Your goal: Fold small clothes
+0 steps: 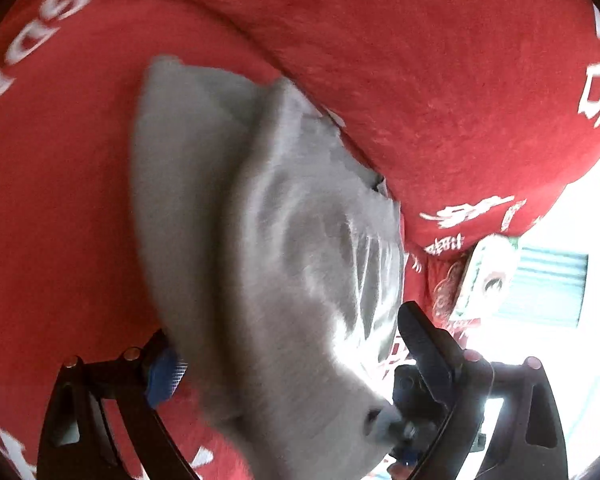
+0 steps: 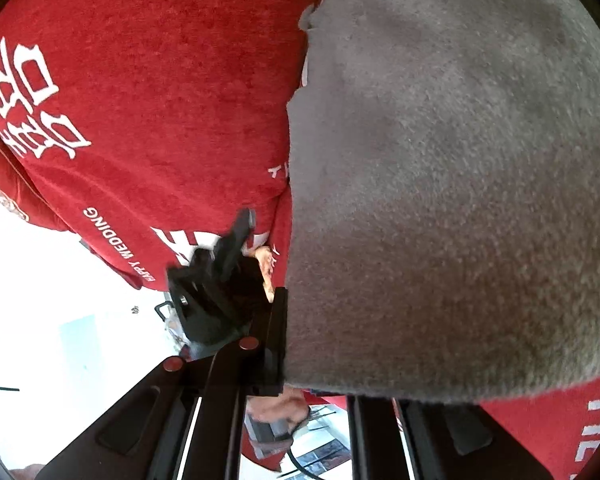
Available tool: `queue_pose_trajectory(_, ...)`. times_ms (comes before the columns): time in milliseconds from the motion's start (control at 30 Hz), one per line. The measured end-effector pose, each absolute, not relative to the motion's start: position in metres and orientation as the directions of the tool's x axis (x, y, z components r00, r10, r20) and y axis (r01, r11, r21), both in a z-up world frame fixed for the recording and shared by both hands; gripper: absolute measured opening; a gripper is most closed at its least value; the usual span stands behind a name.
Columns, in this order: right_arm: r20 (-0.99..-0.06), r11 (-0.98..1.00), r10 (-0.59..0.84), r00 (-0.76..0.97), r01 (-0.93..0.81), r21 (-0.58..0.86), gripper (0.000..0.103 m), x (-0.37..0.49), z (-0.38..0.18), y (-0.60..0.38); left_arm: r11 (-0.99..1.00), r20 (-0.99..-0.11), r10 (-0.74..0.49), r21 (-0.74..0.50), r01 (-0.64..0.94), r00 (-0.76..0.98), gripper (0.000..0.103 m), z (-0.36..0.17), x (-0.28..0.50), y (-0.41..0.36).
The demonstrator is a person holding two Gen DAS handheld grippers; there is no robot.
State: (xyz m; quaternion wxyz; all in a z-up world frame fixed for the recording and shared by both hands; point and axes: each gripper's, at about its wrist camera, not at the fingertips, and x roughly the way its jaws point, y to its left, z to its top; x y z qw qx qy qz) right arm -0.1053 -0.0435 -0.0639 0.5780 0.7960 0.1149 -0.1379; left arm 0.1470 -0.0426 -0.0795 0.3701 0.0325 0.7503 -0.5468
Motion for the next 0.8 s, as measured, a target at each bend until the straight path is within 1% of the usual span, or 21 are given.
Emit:
queue_pose_trajectory(133, -0.379, -0.303, 0.047, 0.924, 0.375, 0.876, 0.008, -0.097, -0.069, -0.038, 0.351, -0.627, -0.322, -0.775, 0.526, -0.709, 0.096, -0.075, 0.127, -0.064)
queue_pose_trajectory(200, -0.407, -0.295, 0.071, 0.911, 0.409, 0.864, 0.008, -0.097, -0.072, -0.036, 0.351, -0.657, -0.301, -0.750, 0.560, -0.691, 0.096, -0.074, 0.120, -0.068)
queue_pose_trajectory(300, -0.475, -0.249, 0.177, 0.862, 0.506, 0.826, 0.014, -0.091, -0.073, -0.033, 0.355, -0.700, -0.272, -0.711, 0.607, -0.660, 0.096, -0.075, 0.117, -0.068)
queue_pose_trajectory(367, -0.518, -0.200, 0.268, 0.813, 0.572, 0.795, 0.026, -0.088, -0.071, -0.032, 0.347, -0.718, -0.273, -0.694, 0.630, -0.640, 0.094, -0.075, 0.115, -0.067)
queue_pose_trajectory(433, -0.574, -0.108, 0.338, 0.746, 0.636, 0.764, 0.027, -0.089, -0.060, -0.030, 0.348, -0.740, -0.261, -0.671, 0.655, -0.620, 0.093, -0.074, 0.110, -0.068)
queue_pose_trajectory(500, -0.626, -0.005, 0.344, 0.699, 0.668, 0.744, 0.027, -0.097, -0.042, -0.032, 0.345, -0.765, -0.243, -0.642, 0.685, -0.596, 0.093, -0.073, 0.105, -0.069)
queue_pose_trajectory(533, -0.655, 0.033, 0.323, 0.683, 0.684, 0.729, 0.027, -0.103, -0.034, -0.034, 0.343, -0.781, -0.234, -0.624, 0.702, -0.580, 0.089, -0.073, 0.103, -0.070)
queue_pose_trajectory(600, -0.735, 0.089, 0.236, 0.635, 0.740, 0.667, 0.026, -0.122, -0.018, -0.047, 0.342, -0.812, -0.213, -0.583, 0.737, -0.544, 0.086, -0.073, 0.100, -0.072)
queue_pose_trajectory(667, -0.802, 0.103, 0.155, 0.577, 0.798, 0.594, 0.012, -0.140, -0.013, -0.062, 0.351, -0.831, -0.206, -0.555, 0.754, -0.516, 0.077, -0.073, 0.098, -0.073)
queue_pose_trajectory(700, -0.829, 0.102, 0.119, 0.547, 0.824, 0.558, 0.011, -0.150, -0.013, -0.070, 0.355, -0.840, -0.201, -0.541, 0.762, -0.503, 0.075, -0.073, 0.098, -0.074)
queue_pose_trajectory(733, -0.847, 0.098, 0.097, 0.522, 0.842, 0.530, 0.010, -0.157, -0.015, -0.077, 0.357, -0.845, -0.198, -0.534, 0.766, -0.496, 0.069, -0.074, 0.097, -0.074)
queue_pose_trajectory(767, -0.862, 0.095, 0.079, 0.501, 0.857, 0.506, 0.009, -0.163, -0.018, -0.083, 0.360, -0.852, -0.195, -0.524, 0.772, -0.487, 0.060, -0.074, 0.097, -0.075)
queue_pose_trajectory(800, -0.871, 0.094, 0.067, 0.486, 0.866, 0.491, 0.009, -0.167, -0.022, -0.087, 0.363, -0.861, -0.189, -0.507, 0.782, -0.471, 0.055, -0.075, 0.096, -0.075)
